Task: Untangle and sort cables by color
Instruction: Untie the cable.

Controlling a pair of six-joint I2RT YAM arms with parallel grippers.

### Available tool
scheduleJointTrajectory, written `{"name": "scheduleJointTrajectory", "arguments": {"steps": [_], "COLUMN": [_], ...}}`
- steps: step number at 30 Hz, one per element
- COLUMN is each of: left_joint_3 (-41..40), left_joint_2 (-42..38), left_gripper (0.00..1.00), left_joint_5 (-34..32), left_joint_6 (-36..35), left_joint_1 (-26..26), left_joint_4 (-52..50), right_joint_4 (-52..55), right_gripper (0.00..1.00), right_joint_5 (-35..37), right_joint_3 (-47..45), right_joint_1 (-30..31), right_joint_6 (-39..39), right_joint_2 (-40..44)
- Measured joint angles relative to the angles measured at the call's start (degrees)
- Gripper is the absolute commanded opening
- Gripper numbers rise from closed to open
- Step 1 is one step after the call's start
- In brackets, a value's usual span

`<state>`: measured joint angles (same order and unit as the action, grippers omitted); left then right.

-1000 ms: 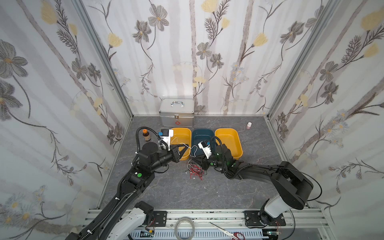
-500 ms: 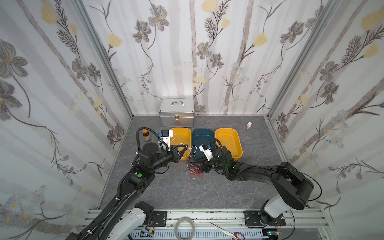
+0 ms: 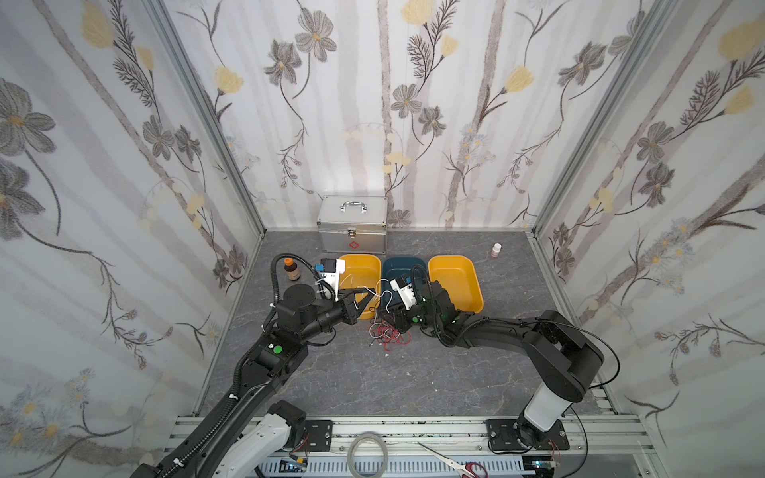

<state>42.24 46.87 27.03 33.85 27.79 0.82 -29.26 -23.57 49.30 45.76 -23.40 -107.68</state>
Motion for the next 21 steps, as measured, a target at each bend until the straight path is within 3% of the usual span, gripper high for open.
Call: {"name": "scheduleJointTrajectory", "arguments": {"steps": [6, 17, 21], "left_joint_3": [0.63, 2.69, 4.26], "left_joint_2": [-0.57, -1.01, 0.55], "left_gripper": [0.00, 0.00, 0.00], "left_joint_5": [-0.09, -2.51, -5.16], "left_joint_6": [0.02, -0.59, -1.55], "left_joint_1": [0.02, -0.04, -0.11], "left_joint_4": [0.20, -1.53, -3.76], "right_joint_4": [1.16, 6.21, 8.28], "right_gripper": [0.18, 0.32, 0.33], "right_joint_5": [-0.31, 1.81, 3.39], "right_joint_3": [-0.79, -2.51, -2.80], "right_joint_1": [-0.13, -0.79, -0.94], "right_joint_6": [-1.03, -3.08, -4.15], "right_joint_2": [-0.31, -2.19, -3.13]}}
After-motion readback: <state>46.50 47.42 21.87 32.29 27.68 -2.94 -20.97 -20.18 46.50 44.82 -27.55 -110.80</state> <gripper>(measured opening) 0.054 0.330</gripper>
